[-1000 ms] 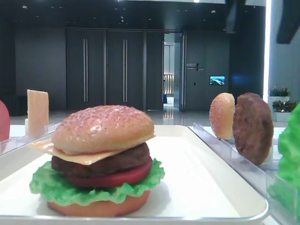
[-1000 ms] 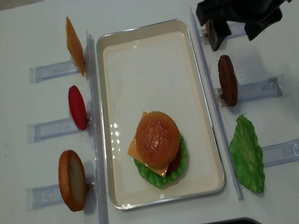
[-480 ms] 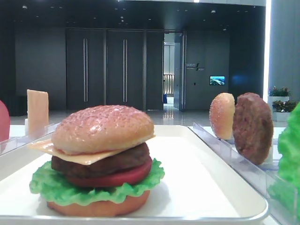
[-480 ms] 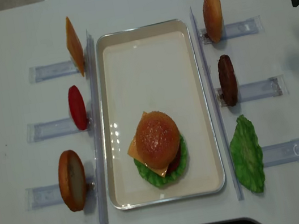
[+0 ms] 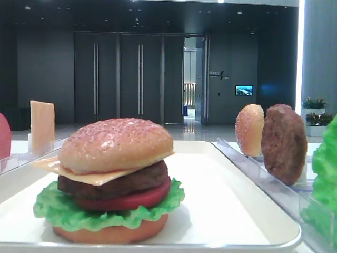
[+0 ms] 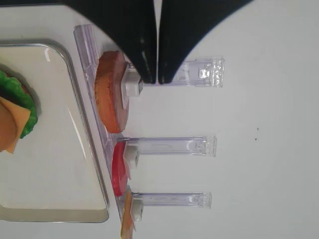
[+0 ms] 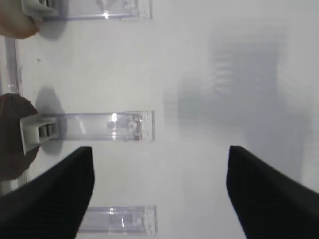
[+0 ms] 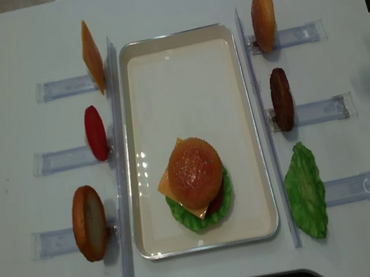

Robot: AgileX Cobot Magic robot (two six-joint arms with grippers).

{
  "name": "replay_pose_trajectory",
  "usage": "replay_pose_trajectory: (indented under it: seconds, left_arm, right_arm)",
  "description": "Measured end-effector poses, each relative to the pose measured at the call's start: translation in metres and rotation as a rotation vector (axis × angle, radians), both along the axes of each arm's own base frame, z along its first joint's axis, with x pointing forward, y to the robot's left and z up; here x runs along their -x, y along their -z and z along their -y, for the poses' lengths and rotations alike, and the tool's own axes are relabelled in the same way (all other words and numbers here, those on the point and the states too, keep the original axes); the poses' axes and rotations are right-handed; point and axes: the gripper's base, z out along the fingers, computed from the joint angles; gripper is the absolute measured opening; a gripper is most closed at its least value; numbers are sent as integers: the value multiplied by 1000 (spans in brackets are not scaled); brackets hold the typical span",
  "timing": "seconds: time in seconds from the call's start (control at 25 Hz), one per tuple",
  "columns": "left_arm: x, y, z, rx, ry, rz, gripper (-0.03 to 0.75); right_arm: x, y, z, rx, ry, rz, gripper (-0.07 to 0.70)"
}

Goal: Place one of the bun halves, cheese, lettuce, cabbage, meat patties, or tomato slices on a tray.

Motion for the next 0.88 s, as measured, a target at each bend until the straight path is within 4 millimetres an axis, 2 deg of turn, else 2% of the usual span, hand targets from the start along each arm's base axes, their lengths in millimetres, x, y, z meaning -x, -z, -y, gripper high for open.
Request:
replay_pose_trajectory:
  seconds: [0.16,0.36,0.76,0.88]
  left_arm:
    - [0,0,0,0,0,0,0]
    - [0,0,0,0,0,0,0]
    - [0,0,0,0,0,0,0]
    - [0,0,0,0,0,0,0]
  right_arm:
    - [35,-9,-2,11,-1,25,521]
    - [89,-22,-5,11,30,95,521]
    - [202,-41,-12,31,34,375,519]
    - [226,-40,-14,35,35,446,519]
